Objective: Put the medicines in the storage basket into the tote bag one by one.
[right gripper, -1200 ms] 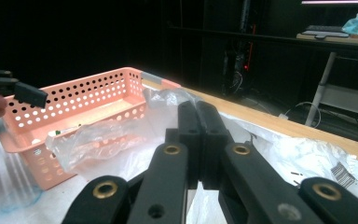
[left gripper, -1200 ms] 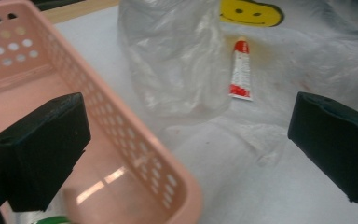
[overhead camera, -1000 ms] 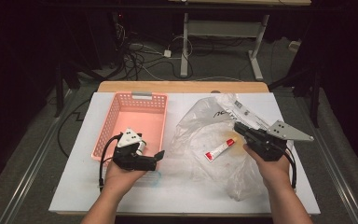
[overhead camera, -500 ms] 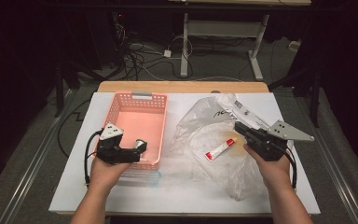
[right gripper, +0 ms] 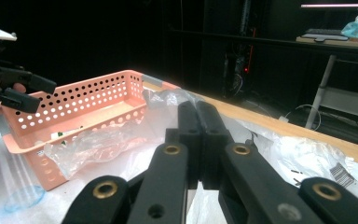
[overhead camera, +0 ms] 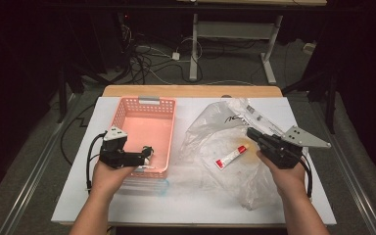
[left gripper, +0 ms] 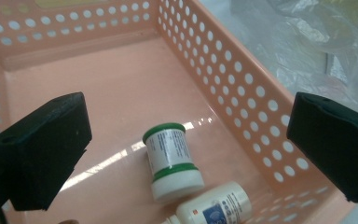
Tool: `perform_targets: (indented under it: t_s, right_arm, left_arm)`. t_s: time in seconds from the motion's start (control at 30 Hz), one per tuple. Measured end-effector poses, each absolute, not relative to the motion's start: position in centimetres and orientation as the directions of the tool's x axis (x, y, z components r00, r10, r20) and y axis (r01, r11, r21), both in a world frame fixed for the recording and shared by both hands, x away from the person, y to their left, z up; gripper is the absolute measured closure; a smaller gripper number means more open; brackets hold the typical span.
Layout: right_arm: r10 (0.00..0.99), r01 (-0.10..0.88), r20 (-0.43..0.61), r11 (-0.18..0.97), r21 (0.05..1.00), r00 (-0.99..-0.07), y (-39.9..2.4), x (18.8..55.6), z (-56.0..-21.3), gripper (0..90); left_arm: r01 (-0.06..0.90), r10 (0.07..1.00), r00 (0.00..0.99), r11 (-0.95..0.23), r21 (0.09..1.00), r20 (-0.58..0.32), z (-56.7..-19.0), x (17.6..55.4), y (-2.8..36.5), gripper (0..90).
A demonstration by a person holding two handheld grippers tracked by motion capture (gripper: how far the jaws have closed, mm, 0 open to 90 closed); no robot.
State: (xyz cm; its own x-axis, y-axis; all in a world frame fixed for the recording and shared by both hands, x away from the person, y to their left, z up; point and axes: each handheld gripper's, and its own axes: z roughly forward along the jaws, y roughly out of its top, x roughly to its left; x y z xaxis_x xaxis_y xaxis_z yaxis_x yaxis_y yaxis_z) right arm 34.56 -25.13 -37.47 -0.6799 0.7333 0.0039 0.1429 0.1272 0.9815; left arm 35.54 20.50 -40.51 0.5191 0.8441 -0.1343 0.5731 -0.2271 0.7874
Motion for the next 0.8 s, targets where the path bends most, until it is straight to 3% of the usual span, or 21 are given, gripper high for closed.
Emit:
perform_targets:
  t_s: [0.27,0.8]
  right_arm:
    - [0.736,0.147,0.009,0.123,0.981,-0.677,-25.1,34.6,-37.5,90.0]
    - [0.736,0.137,0.005,0.120,0.983,-0.677,-25.3,34.5,-37.3,90.0]
  left_arm:
    - [0.608,0.853,0.513,-0.281,0.743,-0.096,-39.6,37.8,19.8,1.5]
    - [0.791,0.857,0.501,-0.396,0.466,-0.121,-41.1,41.9,18.4,6.0]
